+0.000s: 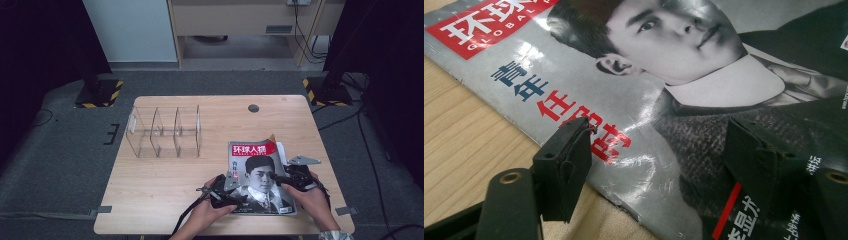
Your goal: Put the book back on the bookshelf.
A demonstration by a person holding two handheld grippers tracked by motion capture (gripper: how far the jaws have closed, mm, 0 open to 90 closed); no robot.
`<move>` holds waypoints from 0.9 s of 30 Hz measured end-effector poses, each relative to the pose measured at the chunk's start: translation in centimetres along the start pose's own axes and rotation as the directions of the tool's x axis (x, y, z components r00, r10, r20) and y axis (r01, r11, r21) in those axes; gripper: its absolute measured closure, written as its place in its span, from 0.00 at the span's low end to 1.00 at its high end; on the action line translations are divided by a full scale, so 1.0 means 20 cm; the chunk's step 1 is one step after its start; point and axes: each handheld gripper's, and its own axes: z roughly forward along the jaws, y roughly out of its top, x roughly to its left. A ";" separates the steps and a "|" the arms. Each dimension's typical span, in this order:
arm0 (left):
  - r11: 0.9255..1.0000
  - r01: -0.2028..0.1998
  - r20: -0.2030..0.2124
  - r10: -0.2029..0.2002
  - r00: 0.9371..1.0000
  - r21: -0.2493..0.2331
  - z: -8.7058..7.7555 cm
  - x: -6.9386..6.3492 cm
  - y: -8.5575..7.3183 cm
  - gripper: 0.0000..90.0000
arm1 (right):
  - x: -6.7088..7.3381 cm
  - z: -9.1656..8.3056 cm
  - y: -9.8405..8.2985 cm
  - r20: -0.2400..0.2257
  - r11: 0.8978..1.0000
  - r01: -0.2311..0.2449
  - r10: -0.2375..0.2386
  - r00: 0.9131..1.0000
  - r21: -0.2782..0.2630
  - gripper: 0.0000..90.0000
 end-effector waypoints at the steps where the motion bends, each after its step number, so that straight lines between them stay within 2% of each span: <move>1: 1.000 0.001 0.000 -0.001 1.000 0.000 0.00 0.00 0.00 0.30 | 0.00 0.00 0.00 -0.001 1.000 -0.007 0.007 1.000 -0.001 0.43; 5: 1.000 0.000 0.000 0.000 1.000 0.000 0.00 0.00 0.00 0.30 | -0.01 0.01 0.01 -0.011 0.999 -0.030 0.030 0.999 0.014 0.39; 7: 1.000 0.000 0.000 0.000 1.000 0.000 0.00 0.00 0.00 0.30 | -0.01 0.01 0.01 -0.013 0.999 -0.037 0.037 0.999 0.015 0.40; 10: 1.000 0.000 0.000 0.000 1.000 0.000 0.00 0.00 0.00 0.30 | -0.01 0.01 0.01 0.013 1.000 -0.028 0.027 1.000 0.013 0.48; 15: 1.000 -0.002 0.001 0.002 1.000 0.000 0.00 0.00 0.00 0.30 | 0.00 -0.01 0.02 0.024 1.000 -0.016 0.016 1.000 0.012 0.64; 17: 1.000 -0.002 0.001 0.002 1.000 0.000 0.00 0.00 0.00 0.30 | 0.00 -0.01 0.02 -0.005 1.000 -0.016 0.016 1.000 0.003 0.64; 21: 1.000 -0.002 0.000 0.002 1.000 0.000 0.00 0.00 0.00 0.30 | 0.03 0.00 0.04 0.019 0.999 0.020 -0.020 1.000 0.027 0.61; 24: 1.000 -0.002 0.001 0.002 1.000 0.000 0.00 0.00 0.00 0.30 | 0.03 0.00 0.04 0.013 0.999 0.008 -0.009 1.000 0.033 0.59; 27: 1.000 -0.001 0.001 0.001 1.000 0.000 0.00 0.00 0.00 0.30 | 0.03 0.01 0.04 0.036 0.999 0.021 -0.023 0.999 0.047 0.64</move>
